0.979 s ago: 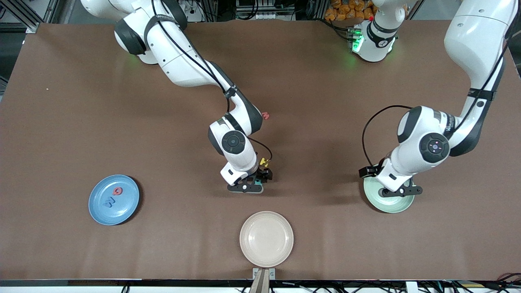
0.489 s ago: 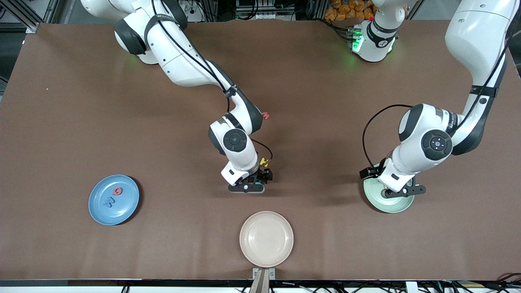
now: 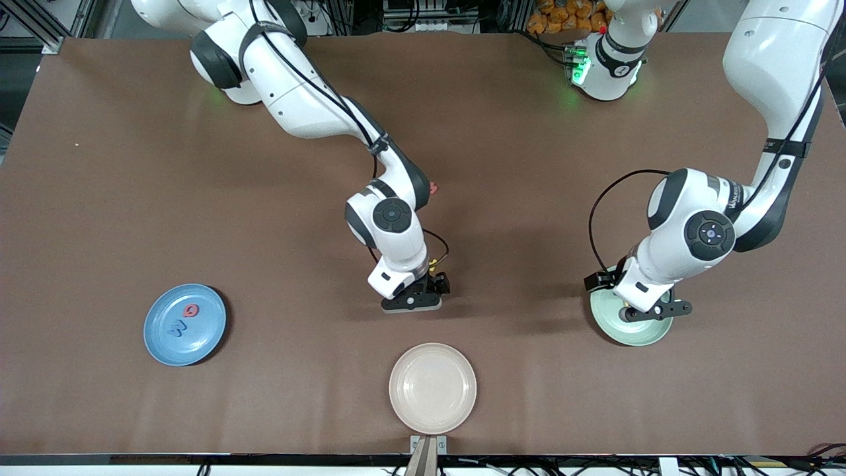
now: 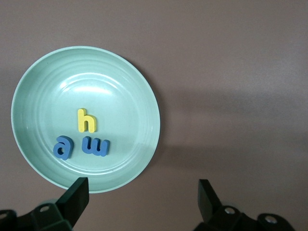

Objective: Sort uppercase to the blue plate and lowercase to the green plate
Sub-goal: 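Lower the right gripper onto the teal R and grasp it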

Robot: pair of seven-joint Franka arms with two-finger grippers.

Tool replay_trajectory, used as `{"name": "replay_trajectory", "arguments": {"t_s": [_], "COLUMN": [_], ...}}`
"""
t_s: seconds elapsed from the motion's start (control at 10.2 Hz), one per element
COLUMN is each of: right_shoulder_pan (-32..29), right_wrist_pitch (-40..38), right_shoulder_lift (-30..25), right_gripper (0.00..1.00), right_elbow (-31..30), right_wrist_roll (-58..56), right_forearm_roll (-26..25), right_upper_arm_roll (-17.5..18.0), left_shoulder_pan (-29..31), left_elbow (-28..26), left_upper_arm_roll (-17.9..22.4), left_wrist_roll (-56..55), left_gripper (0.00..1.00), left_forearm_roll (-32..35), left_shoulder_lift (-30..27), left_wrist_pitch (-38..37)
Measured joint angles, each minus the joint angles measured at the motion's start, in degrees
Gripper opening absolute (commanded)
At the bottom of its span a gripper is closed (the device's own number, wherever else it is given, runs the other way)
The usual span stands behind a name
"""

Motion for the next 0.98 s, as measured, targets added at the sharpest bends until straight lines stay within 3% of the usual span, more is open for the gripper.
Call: {"name": "replay_trajectory", "arguments": {"t_s": [0.98], "right_shoulder_pan": [0.6], "right_wrist_pitch": [-1.6], "right_shoulder_lift": [0.9], "right_gripper": [1.0], "right_elbow": [0.2], "right_wrist_roll": [-0.2], "right_forearm_roll": [-4.4], "right_upper_arm_roll": [-0.1], "left_shoulder_pan": [0.0], "left_elbow": [0.0], "left_upper_arm_roll": [0.0], "left_wrist_roll": [0.0], "left_gripper": [1.0], "left_forearm_roll": [0.0], "left_shoulder_lift": [0.0], "left_wrist_pitch": [-0.1]}}
